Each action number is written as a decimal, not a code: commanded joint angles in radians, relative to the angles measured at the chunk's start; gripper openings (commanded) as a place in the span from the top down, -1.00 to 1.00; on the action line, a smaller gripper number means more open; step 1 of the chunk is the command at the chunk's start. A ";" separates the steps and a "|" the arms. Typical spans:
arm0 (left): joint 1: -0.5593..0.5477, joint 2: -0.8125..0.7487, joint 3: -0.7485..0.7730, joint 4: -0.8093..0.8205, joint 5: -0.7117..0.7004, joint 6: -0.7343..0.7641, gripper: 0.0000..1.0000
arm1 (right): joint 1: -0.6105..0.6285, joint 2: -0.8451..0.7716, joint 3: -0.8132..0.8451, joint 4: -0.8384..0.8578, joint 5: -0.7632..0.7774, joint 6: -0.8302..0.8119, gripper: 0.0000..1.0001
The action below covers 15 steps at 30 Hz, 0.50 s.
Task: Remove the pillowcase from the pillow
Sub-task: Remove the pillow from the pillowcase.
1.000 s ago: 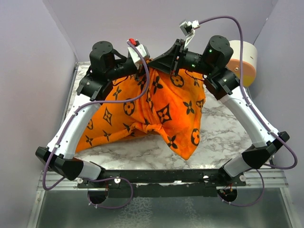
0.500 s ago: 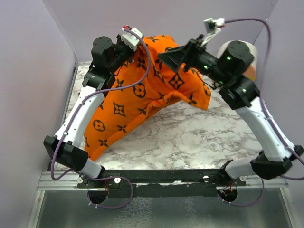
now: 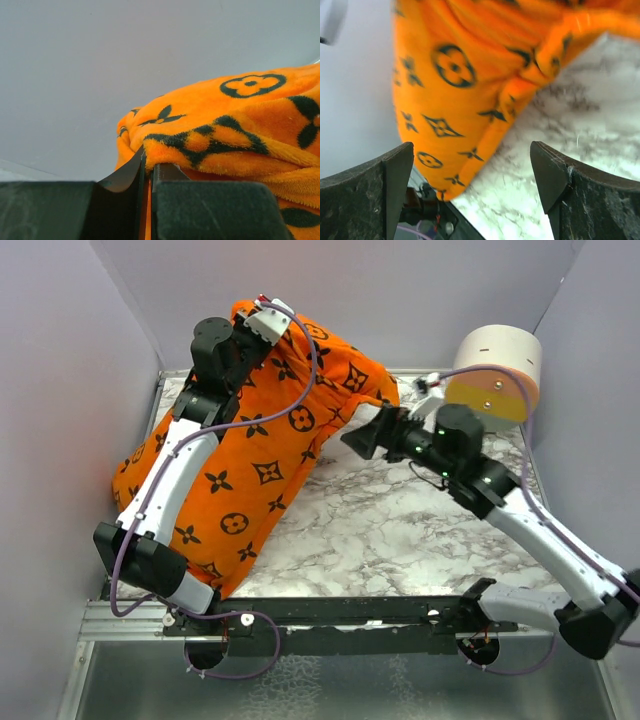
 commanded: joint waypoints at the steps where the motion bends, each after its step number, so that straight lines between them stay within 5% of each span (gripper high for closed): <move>1: -0.007 -0.041 0.117 0.175 0.001 0.044 1.00 | 0.005 0.137 -0.108 0.177 -0.108 0.099 -0.99; 13: -0.007 -0.041 0.236 0.083 0.010 0.074 1.00 | 0.044 0.563 0.017 0.507 -0.145 0.125 -0.98; 15: -0.007 -0.042 0.259 0.074 0.010 0.070 1.00 | 0.043 0.617 0.119 0.492 -0.101 0.082 -0.67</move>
